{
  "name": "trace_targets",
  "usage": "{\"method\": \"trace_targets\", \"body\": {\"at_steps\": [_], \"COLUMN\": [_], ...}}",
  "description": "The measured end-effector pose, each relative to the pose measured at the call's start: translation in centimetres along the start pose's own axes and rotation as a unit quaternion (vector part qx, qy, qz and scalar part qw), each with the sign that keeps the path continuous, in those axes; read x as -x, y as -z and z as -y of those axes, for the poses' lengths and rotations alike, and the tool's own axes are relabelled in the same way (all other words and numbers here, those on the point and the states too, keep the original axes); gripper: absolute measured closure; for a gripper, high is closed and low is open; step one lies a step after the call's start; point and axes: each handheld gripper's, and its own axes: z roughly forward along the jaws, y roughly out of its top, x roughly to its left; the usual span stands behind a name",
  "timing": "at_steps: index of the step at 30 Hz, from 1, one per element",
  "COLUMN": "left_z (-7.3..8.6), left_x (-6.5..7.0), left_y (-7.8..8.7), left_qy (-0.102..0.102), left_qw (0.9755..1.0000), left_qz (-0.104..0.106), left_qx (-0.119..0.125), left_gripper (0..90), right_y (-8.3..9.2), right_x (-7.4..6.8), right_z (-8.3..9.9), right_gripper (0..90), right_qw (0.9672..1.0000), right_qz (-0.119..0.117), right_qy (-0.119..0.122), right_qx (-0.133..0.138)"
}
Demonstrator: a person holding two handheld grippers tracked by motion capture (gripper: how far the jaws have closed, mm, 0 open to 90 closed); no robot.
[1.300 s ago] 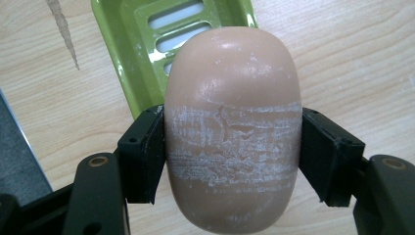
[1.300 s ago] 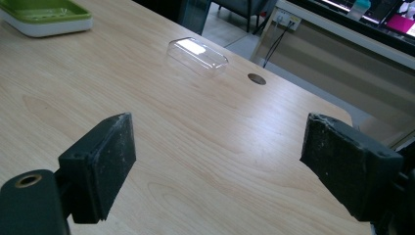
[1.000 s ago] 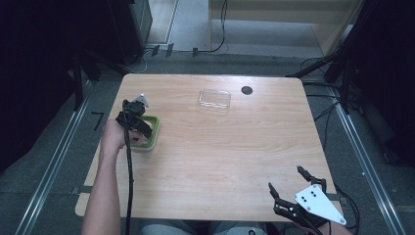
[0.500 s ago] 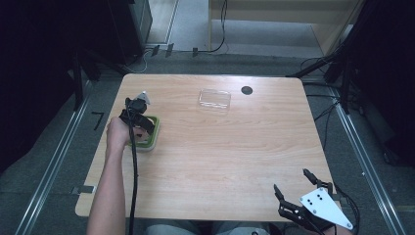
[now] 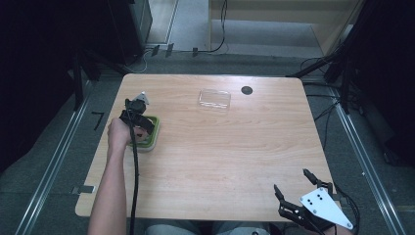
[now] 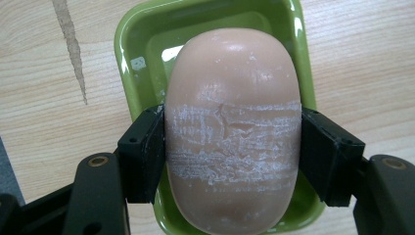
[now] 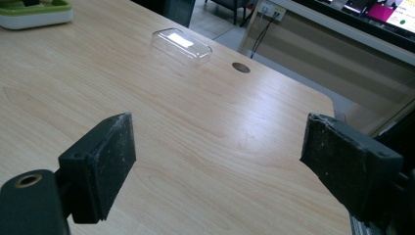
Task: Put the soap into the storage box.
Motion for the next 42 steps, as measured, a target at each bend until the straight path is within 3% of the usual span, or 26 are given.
{"method": "trace_targets", "body": {"at_steps": [23,42], "left_z": [-0.1,0.0], "left_x": [0.1,-0.1], "left_y": [-1.3,-1.5], "left_qy": [0.011,0.015], "left_qw": [0.9999,0.9999], "left_qz": [-0.01,-0.005], "left_qx": [0.001,0.007], "left_gripper": [33.9,33.8], "right_y": [0.0,0.0], "right_x": [0.0,0.0], "right_z": [0.0,0.0], "right_gripper": [13.3,13.3], "right_qw": [1.0,1.0], "right_qz": [0.0,0.001], "right_qy": [-0.001,-0.002], "right_qx": [0.001,0.002]}}
